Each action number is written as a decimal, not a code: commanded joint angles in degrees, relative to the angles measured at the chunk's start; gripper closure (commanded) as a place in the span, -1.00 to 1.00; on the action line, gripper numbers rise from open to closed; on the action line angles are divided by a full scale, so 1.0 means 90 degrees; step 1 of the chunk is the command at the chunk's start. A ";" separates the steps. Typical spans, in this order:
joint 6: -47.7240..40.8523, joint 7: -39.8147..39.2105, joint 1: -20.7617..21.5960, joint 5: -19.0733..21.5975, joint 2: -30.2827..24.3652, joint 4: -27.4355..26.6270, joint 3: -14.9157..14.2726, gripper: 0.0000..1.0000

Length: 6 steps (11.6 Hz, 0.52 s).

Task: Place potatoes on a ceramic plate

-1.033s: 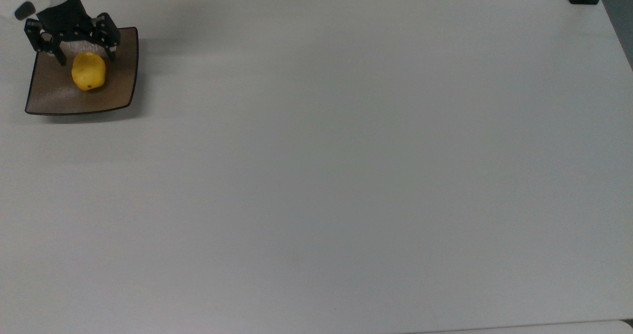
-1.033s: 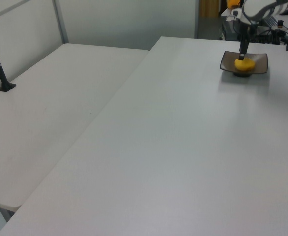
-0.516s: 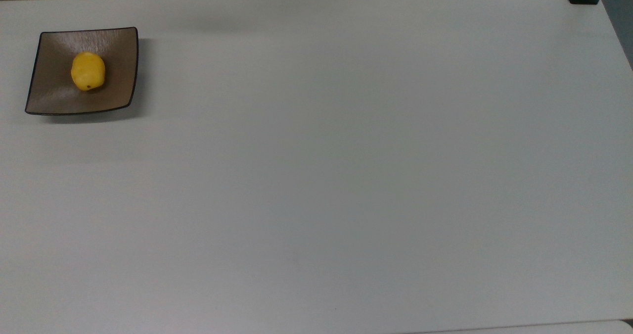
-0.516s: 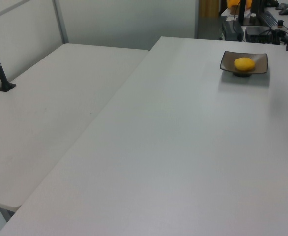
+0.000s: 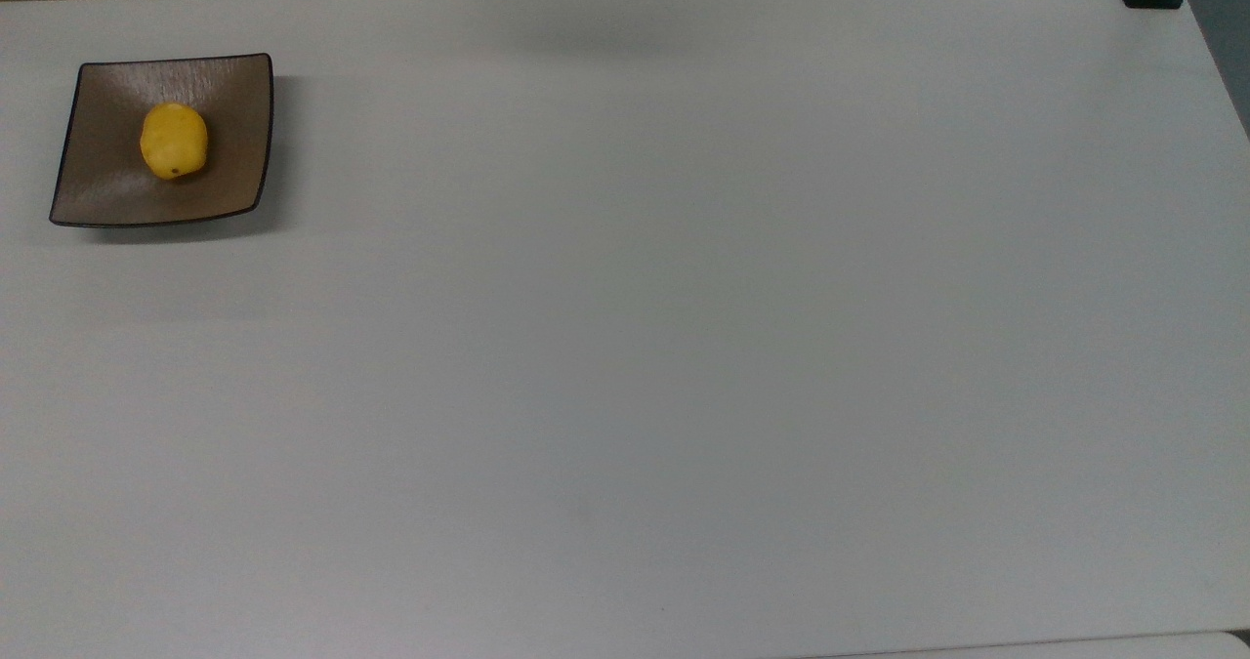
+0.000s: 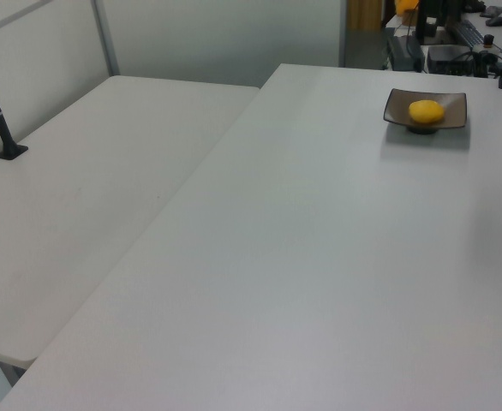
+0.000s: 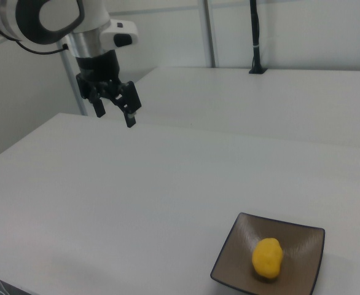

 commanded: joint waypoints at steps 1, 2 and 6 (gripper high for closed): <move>-0.0150 0.0571 0.0484 0.0051 0.0128 0.0189 0.0184 -1.00; -0.0149 0.0592 0.0474 0.0042 0.0216 0.0190 0.0360 -1.00; 0.0473 0.0485 0.0474 -0.0290 0.0851 0.0200 0.0830 -1.00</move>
